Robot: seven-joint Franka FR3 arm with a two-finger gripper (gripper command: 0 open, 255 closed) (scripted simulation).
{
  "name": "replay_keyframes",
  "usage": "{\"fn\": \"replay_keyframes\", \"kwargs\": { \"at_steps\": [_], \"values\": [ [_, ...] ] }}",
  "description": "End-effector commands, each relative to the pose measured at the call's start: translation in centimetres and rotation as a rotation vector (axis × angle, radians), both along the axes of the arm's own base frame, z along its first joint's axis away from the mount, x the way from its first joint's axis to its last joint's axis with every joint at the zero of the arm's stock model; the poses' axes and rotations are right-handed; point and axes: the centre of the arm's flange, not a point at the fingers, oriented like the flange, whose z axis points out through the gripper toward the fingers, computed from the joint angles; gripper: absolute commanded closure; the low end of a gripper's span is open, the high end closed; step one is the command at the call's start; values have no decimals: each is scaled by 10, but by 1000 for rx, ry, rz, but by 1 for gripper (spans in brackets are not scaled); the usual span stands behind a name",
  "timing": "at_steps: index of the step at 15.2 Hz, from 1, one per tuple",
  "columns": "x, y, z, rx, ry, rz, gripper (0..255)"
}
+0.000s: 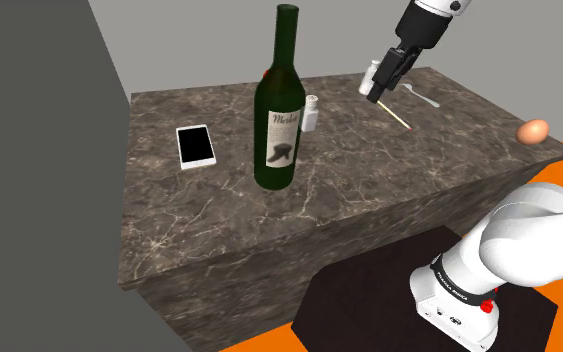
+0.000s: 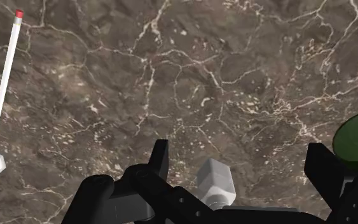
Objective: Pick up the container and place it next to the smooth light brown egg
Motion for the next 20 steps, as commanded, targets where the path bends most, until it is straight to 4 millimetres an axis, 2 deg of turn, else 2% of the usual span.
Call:
{"fn": "replay_keyframes", "kwargs": {
  "at_steps": [1, 13, 20],
  "values": [
    [0, 0, 0, 0, 0, 0, 0],
    [160, 56, -41, -113, 89, -61, 0],
    [163, 54, -78, -113, 89, -61, 0]
  ]
}}
